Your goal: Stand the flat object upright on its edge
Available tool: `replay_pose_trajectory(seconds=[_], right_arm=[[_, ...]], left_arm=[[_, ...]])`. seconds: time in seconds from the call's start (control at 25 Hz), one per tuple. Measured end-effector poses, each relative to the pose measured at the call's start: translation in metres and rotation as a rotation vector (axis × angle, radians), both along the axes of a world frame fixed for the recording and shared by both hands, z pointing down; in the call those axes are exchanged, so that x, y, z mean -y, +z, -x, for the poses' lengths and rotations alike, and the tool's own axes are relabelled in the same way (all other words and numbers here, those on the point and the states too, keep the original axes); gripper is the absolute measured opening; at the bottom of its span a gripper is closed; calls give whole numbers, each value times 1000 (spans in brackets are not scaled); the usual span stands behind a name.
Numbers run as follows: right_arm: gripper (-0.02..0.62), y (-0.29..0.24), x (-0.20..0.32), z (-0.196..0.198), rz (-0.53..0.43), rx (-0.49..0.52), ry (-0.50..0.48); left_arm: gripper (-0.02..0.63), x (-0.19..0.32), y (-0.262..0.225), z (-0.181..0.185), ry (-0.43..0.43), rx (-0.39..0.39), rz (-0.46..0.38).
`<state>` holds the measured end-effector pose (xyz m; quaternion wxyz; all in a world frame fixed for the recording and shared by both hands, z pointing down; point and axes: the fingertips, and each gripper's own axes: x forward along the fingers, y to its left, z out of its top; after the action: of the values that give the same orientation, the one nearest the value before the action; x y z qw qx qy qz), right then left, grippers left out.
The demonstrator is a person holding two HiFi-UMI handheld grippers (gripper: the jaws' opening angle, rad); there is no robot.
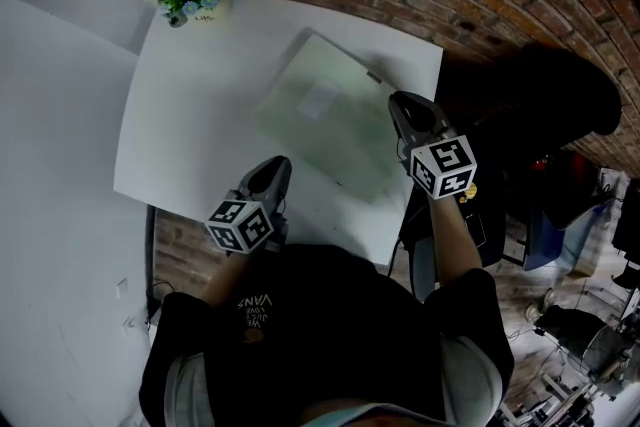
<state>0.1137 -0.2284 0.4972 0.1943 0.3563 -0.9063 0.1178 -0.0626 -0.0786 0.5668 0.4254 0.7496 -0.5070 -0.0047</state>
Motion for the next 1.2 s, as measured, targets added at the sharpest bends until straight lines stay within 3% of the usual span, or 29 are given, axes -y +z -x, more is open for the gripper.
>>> replay_pose_trajectory(seconds=[0.28,0.44,0.6,0.76,0.92,1.2], right_arm=[[197,18,15,4,65,-29,-64],[246,31,24,10,121,-53,-116],[278,45,29,14,172,-86,-166],[315,58,35,18,212,-100,-193],[334,70,39,22,279,-74,-229],[336,92,43,30,463,-56,-366]], left_arm=[[144,4,11,-9,-21,-64,55],[259,6,20,-11,-48,-72,105],[315,8,28,-14,-67,-72,136],[359,11,35,-12,-103,-74,170],[376,13,40,-15,-128,-127,205],[377,16,49,-33,-97,-191,261]])
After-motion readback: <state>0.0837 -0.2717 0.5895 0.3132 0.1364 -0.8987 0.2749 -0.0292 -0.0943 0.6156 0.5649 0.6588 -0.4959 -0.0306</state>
